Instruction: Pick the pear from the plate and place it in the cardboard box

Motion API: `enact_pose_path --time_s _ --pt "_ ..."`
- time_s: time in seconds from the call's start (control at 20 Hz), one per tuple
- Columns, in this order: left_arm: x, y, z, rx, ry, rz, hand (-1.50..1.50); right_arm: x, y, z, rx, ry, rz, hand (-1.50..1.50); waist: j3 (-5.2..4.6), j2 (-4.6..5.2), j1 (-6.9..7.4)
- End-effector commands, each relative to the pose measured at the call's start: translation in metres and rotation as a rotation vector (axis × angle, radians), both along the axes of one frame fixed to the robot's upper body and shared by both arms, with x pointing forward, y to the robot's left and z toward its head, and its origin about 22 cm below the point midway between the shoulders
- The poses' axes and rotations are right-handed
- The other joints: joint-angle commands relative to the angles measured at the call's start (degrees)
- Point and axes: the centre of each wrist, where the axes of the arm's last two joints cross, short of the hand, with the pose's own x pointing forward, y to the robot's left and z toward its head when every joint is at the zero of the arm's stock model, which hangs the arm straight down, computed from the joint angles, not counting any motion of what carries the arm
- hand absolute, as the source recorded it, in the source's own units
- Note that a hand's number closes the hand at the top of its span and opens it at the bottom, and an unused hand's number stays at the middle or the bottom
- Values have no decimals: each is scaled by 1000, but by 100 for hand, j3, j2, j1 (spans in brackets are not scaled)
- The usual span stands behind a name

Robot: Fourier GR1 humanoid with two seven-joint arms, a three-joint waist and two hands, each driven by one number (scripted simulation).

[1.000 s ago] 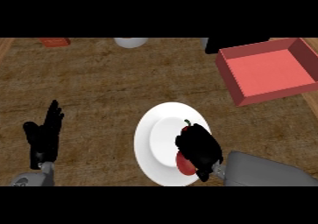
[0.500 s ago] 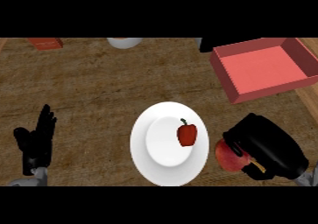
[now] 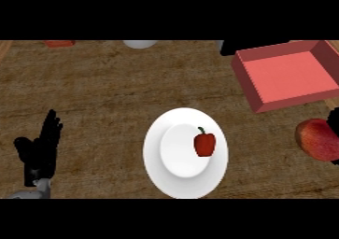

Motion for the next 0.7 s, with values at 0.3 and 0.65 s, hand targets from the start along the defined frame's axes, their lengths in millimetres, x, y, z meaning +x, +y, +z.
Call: enact_pose_path --time_s 0.3,0.65 --pt "12 -16 5 -7 -25 -94 0 25 -130 44 186 -34 -104 150 -20 105 580" --pt "28 -33 2 17 -25 -145 0 62 -156 23 229 36 -103 150 -32 145 791"
